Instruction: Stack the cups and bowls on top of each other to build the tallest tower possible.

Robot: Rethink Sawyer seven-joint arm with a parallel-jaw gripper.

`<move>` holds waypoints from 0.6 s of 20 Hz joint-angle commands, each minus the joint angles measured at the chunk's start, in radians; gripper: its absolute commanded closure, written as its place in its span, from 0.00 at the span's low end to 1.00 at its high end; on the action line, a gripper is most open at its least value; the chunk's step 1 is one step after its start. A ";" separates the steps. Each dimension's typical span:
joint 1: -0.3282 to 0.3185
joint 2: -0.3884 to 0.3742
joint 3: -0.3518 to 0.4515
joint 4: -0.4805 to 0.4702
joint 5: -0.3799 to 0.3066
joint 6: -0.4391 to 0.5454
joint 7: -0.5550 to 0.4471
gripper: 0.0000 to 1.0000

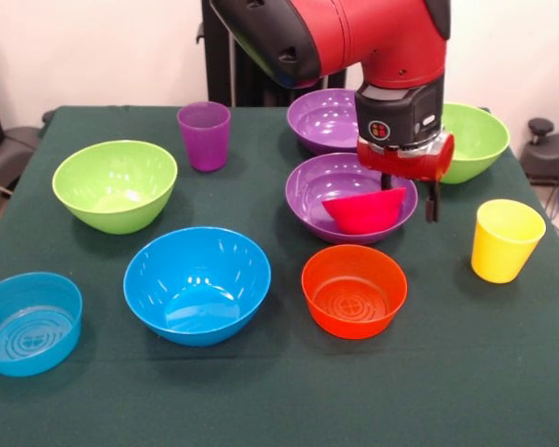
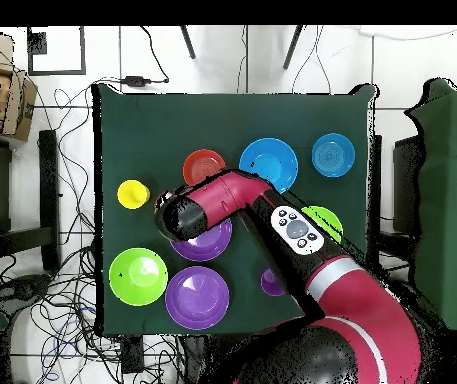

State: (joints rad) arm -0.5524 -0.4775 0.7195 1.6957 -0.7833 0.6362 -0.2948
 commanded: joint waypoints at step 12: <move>0.011 -0.021 0.000 -0.046 0.001 0.012 0.118 1.00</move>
State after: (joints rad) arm -0.5574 -0.4796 0.7207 1.6955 -0.7828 0.6364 -0.2948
